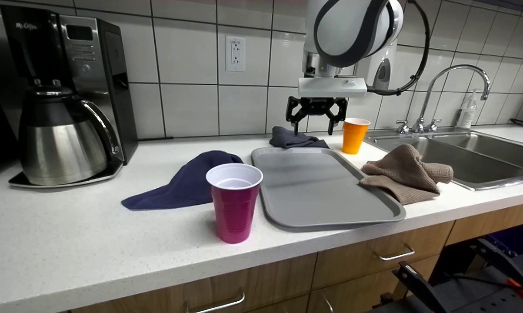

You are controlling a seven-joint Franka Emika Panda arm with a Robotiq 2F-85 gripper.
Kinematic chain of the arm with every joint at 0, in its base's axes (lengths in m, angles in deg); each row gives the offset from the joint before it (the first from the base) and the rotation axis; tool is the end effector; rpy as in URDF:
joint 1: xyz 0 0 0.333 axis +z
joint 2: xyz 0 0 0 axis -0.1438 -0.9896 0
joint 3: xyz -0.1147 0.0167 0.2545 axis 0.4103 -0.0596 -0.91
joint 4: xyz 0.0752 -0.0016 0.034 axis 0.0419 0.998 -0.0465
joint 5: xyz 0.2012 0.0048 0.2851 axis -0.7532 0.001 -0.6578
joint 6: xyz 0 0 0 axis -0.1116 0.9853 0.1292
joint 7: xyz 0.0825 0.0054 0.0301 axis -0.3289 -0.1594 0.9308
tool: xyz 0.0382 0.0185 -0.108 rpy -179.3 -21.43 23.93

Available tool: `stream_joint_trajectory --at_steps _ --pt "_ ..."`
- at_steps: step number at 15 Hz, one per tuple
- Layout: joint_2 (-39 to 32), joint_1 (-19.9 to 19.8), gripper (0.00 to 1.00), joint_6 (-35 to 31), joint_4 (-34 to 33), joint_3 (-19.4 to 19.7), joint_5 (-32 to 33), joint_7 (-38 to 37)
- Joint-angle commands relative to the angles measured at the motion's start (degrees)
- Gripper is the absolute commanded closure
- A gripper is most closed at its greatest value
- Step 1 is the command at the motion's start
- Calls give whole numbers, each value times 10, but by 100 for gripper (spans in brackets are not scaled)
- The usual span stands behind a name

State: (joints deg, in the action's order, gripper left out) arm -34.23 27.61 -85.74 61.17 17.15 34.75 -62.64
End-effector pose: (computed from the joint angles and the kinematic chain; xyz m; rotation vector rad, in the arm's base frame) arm 0.4931 0.0849 0.2700 2.9658 -0.4249 0.3834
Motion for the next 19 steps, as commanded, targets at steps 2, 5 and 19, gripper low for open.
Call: stream_joint_trajectory --at_steps 2,5,19 --pt "74 -36 0 3 67 -37 33 -39" --pt "106 -57 0 3 95 -61 25 -35" --pt "96 -86 0 1 91 -92 11 -16"
